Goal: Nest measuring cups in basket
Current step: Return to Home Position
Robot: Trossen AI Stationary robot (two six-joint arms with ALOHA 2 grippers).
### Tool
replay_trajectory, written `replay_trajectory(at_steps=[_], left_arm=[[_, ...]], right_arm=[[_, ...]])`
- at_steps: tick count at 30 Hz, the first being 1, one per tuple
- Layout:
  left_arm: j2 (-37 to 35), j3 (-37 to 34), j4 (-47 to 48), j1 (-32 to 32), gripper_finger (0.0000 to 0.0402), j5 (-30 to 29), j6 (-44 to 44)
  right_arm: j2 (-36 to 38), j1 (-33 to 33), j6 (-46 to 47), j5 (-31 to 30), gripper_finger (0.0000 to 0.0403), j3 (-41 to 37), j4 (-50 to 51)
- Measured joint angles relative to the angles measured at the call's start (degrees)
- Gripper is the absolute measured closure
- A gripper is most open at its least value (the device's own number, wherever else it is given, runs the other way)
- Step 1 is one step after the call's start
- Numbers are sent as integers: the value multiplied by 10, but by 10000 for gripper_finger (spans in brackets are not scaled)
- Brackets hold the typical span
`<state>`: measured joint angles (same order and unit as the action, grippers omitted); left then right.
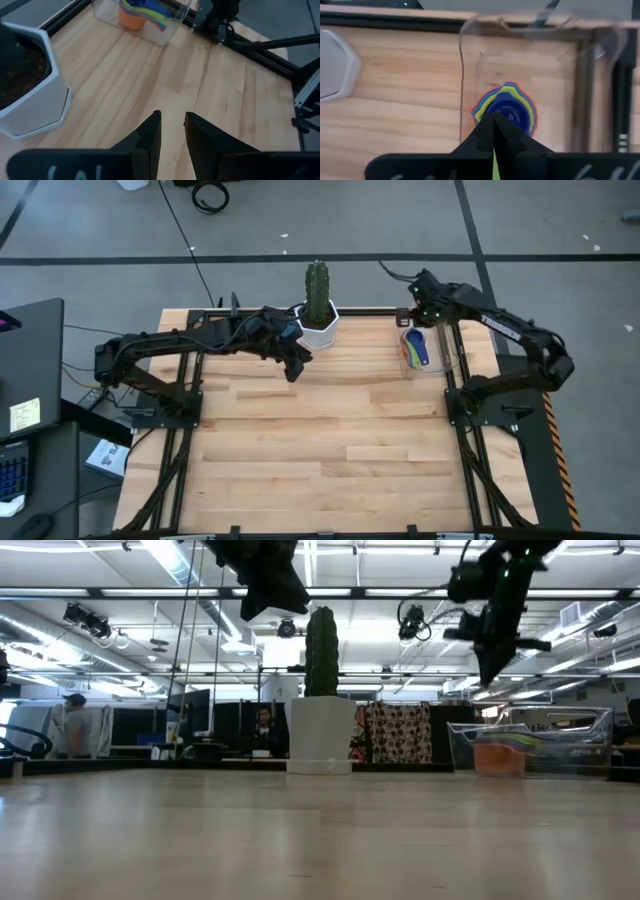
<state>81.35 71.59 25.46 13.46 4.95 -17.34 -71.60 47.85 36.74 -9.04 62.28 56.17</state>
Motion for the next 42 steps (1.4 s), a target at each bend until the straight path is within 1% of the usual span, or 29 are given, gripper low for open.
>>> replay_trajectory(at_steps=[3,6,7,11,13,17,21,27,29,31,33,35,39,42], left_arm=[[0,0,12,3,310,0,0],[0,0,16,3,310,0,0],[0,0,17,2,310,0,0],[0,0,32,2,310,0,0],[0,0,37,2,310,0,1],[0,0,40,2,310,0,1],[0,0,40,2,310,0,2],[0,0,41,2,310,1,2],[0,0,44,2,311,20,0],[-3,0,43,8,315,55,1],[-13,0,44,16,326,88,5],[-22,1,43,27,344,108,16],[-47,1,47,45,391,120,38],[-76,1,75,63,394,121,45]], right_arm=[[19,-9,-17,-4,398,44,49],[34,-17,-48,20,398,72,74],[38,-21,-61,40,398,75,81],[50,-52,-116,159,398,75,95],[54,-78,-134,186,398,75,103],[57,-129,-144,174,398,75,129],[51,-148,-108,114,398,75,158],[51,-166,-108,119,398,68,143],[53,-179,-110,118,398,68,133],[62,-193,-113,119,398,69,116],[72,-206,-114,119,398,78,108],[81,-215,-112,114,398,92,105],[100,-228,-117,101,398,119,105],[118,-241,-129,101,398,139,106]])
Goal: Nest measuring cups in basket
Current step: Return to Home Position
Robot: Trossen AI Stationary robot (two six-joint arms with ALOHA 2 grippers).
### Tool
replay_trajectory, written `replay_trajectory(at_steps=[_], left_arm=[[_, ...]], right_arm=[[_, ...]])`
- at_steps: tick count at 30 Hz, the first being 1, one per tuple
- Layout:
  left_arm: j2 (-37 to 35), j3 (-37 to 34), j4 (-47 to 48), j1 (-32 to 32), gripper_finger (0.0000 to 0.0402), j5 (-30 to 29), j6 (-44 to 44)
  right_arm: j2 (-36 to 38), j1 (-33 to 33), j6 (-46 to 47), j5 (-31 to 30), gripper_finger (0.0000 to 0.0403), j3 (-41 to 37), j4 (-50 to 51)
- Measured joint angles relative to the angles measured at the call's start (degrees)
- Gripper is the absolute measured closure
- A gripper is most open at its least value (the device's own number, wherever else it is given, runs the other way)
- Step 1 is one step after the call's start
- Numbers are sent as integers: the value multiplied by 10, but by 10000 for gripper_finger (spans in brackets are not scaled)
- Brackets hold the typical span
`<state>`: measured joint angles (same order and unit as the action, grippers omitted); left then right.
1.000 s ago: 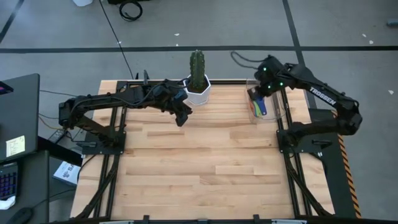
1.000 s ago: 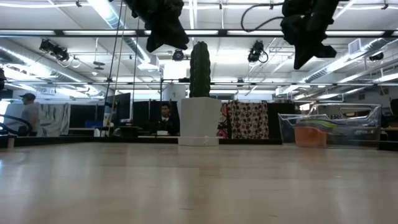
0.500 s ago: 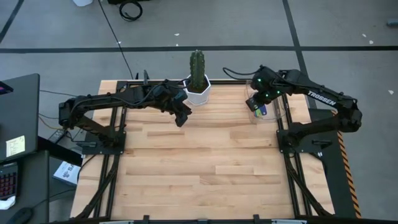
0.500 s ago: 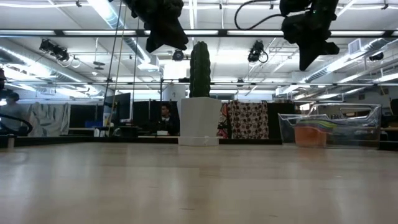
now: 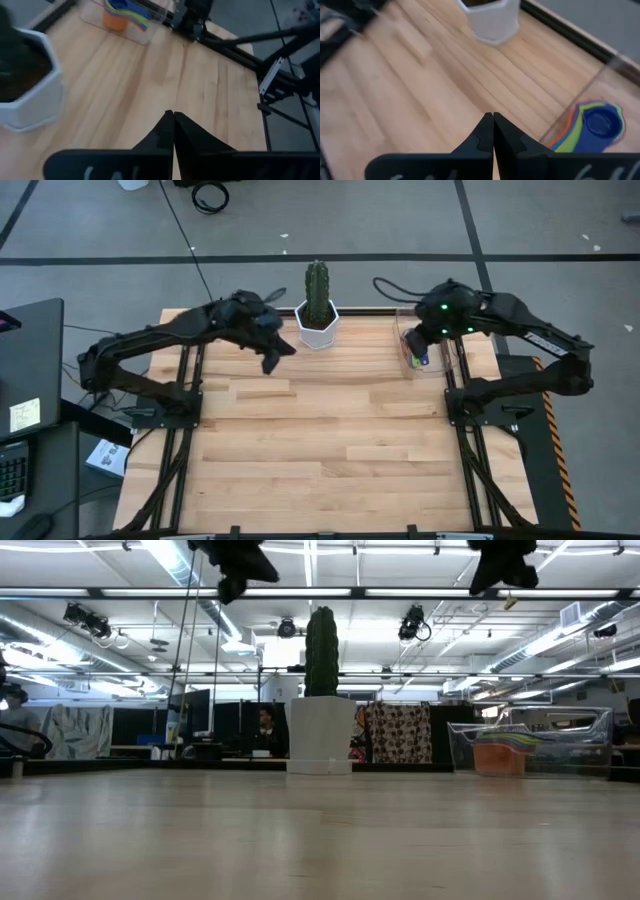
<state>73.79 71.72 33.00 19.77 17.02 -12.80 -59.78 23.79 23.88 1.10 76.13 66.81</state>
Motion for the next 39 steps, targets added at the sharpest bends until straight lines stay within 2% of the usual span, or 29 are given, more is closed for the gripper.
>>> replay_trajectory(at_steps=[6,12,18,22,27,31,34,39], left_arm=[[-90,0,61,26,397,-13,1],[-204,0,127,29,398,-80,-11],[-315,0,163,29,398,-141,-33],[-378,0,184,29,398,-170,-30],[-441,-1,234,29,399,-215,-24],[-484,-27,231,29,399,-217,-16],[-520,-70,221,29,399,-219,-13],[-594,-174,130,29,399,-198,0]], right_arm=[[45,-26,-15,-3,398,34,0],[98,-56,-20,-40,398,36,15],[152,-80,-20,-104,398,36,15],[186,-84,-20,-107,398,31,12],[232,-84,-24,-108,398,-35,-41],[263,-84,-28,-99,398,-113,-108],[282,-84,-31,-85,398,-165,-153],[319,-84,-61,-61,398,-256,-253]])
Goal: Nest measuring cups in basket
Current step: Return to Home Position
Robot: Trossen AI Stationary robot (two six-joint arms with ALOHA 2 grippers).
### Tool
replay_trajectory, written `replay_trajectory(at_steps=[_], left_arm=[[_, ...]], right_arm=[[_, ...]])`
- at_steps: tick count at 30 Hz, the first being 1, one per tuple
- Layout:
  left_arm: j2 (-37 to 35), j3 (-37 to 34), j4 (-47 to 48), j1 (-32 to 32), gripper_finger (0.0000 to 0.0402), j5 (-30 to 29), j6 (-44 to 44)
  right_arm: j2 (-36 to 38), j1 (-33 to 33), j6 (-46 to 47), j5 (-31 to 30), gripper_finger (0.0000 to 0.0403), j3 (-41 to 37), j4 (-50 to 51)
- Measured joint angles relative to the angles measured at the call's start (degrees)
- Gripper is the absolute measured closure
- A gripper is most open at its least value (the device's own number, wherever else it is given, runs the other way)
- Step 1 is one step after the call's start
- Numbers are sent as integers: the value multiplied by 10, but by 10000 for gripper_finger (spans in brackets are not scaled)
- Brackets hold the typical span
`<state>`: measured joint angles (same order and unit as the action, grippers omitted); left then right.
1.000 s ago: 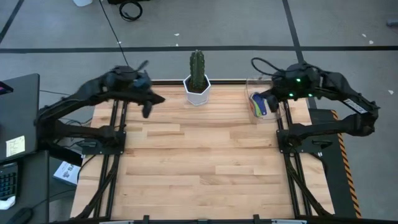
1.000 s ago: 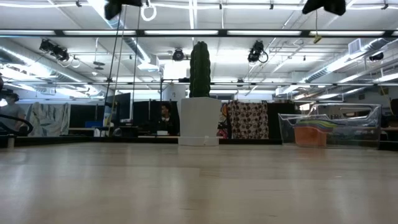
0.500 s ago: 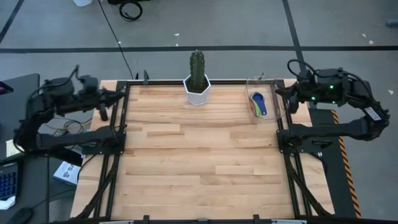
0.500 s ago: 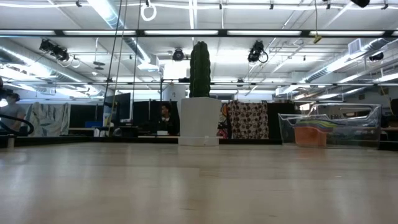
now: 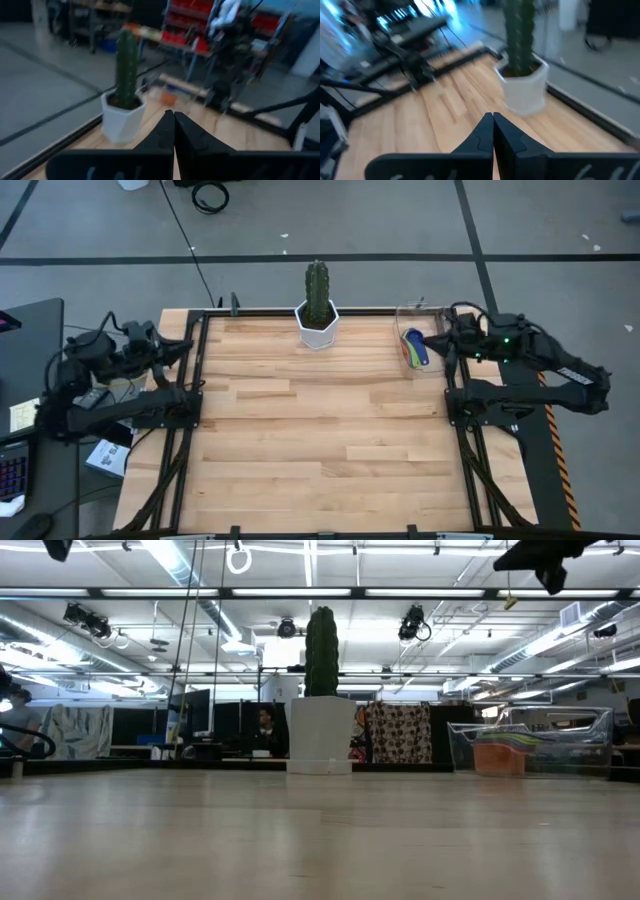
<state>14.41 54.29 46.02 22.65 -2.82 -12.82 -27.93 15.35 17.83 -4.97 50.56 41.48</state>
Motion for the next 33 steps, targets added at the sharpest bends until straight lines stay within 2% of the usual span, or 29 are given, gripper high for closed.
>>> replay_trajectory(at_steps=[5,11,16,20,24,28,33], left_arm=[[-76,-100,-86,0,399,24,0],[-143,-187,-140,0,399,62,0],[-137,-217,-181,0,400,94,6],[-142,-245,-193,0,400,118,-14],[-142,-265,-218,-1,400,122,-15],[-142,-300,-292,-1,400,140,-3],[-142,-385,-441,-1,400,170,-4]], right_arm=[[41,0,-43,37,398,-92,-133],[70,0,-35,37,398,-167,-175],[109,0,-47,26,398,-209,-201],[148,0,-35,42,398,-231,-223],[186,0,-31,46,398,-255,-231],[210,0,-30,46,398,-287,-263],[220,0,-30,46,398,-340,-339]])
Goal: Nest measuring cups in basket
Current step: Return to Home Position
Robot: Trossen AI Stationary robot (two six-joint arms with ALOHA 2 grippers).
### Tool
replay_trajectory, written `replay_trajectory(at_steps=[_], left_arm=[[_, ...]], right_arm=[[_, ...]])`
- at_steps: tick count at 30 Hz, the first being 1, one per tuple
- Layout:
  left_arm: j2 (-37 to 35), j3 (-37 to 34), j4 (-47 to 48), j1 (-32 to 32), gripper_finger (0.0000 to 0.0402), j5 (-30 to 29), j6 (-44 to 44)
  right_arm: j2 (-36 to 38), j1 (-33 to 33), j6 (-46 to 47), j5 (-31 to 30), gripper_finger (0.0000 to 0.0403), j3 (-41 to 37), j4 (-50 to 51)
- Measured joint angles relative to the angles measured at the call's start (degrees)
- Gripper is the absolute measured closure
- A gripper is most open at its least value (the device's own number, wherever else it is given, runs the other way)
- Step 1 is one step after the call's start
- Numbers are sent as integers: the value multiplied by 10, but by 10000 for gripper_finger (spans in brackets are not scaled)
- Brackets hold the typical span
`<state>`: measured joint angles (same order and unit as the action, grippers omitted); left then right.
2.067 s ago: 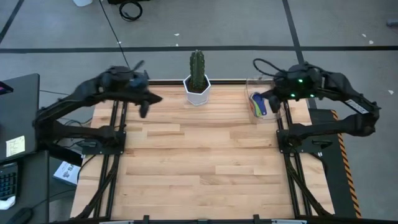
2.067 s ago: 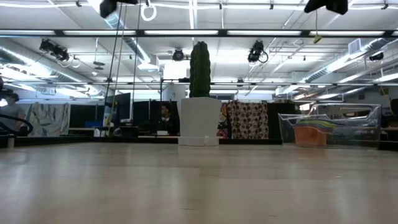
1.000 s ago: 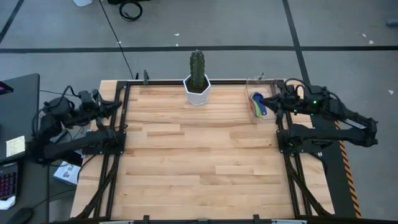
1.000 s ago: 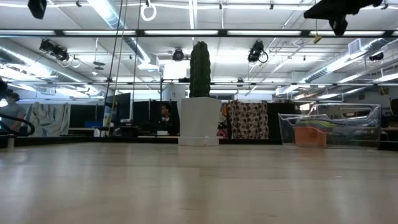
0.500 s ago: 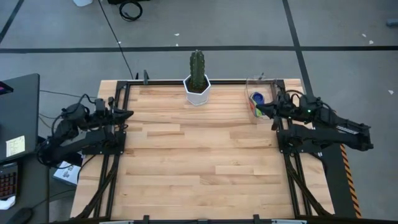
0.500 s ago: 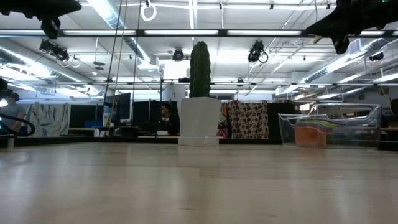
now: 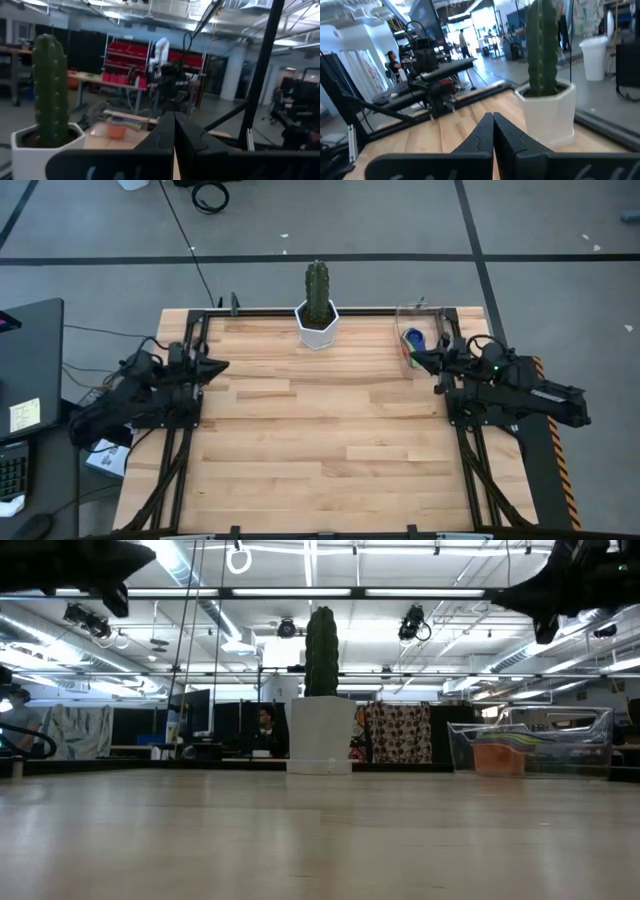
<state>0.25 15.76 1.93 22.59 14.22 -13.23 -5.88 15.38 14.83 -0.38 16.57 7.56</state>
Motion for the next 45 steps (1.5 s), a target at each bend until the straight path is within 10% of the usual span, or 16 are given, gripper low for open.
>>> replay_trajectory(at_steps=[14,45], left_arm=[[1,-150,-132,0,400,8,-63],[1,-153,-79,0,394,127,20]], right_arm=[[-1,1,6,-34,398,-87,-48],[-9,1,-24,5,387,-162,-86]])
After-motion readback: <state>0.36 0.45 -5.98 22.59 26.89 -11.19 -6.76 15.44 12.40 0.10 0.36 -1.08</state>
